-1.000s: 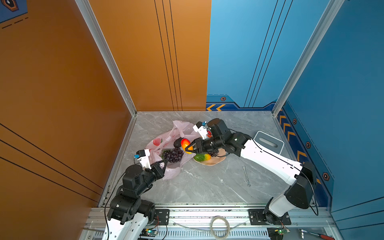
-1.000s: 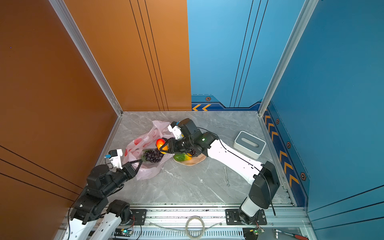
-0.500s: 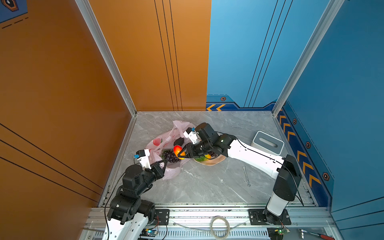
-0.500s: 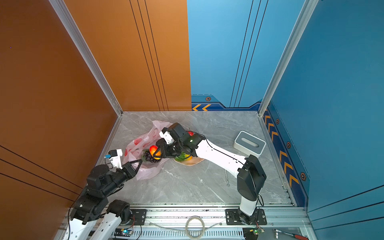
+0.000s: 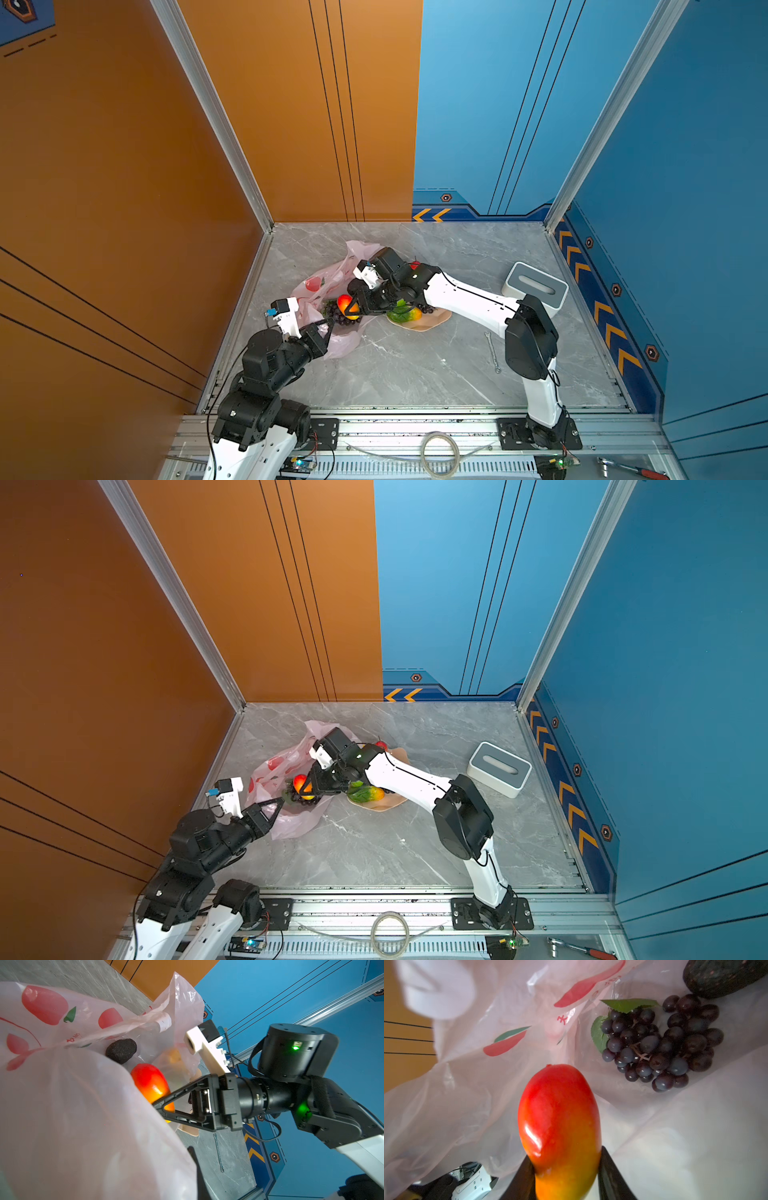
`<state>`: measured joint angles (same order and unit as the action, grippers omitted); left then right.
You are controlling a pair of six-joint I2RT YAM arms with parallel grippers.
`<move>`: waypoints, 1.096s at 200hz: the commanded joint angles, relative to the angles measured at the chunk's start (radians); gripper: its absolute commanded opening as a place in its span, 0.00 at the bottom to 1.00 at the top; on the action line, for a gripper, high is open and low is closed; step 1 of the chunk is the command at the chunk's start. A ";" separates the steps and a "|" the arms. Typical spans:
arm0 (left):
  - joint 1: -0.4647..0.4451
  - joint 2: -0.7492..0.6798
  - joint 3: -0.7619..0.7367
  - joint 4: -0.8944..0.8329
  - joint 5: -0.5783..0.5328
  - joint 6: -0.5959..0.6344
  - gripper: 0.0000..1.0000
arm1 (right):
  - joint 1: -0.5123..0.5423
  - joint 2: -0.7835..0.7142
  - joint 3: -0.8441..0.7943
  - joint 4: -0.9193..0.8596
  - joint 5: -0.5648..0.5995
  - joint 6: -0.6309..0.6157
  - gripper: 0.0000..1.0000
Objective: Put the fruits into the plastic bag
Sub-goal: 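Lower the mango deep into the pink bag beside the grapes and open the right gripper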
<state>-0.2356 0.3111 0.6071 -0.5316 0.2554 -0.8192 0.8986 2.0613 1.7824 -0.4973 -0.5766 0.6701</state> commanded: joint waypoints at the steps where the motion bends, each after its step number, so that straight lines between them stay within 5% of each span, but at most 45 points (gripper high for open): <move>1: 0.009 -0.011 0.031 -0.013 0.021 0.011 0.00 | 0.003 0.051 0.066 -0.035 -0.023 -0.015 0.37; 176: 0.010 -0.028 0.010 -0.013 0.028 0.003 0.00 | 0.061 0.317 0.261 -0.099 -0.039 0.006 0.41; 219: 0.010 -0.029 0.010 -0.014 0.030 0.006 0.00 | 0.061 0.340 0.265 -0.099 -0.037 0.013 0.51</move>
<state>-0.2356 0.2886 0.6083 -0.5430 0.2661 -0.8192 0.9577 2.3798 2.0125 -0.5686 -0.6067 0.6773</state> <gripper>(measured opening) 0.045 0.473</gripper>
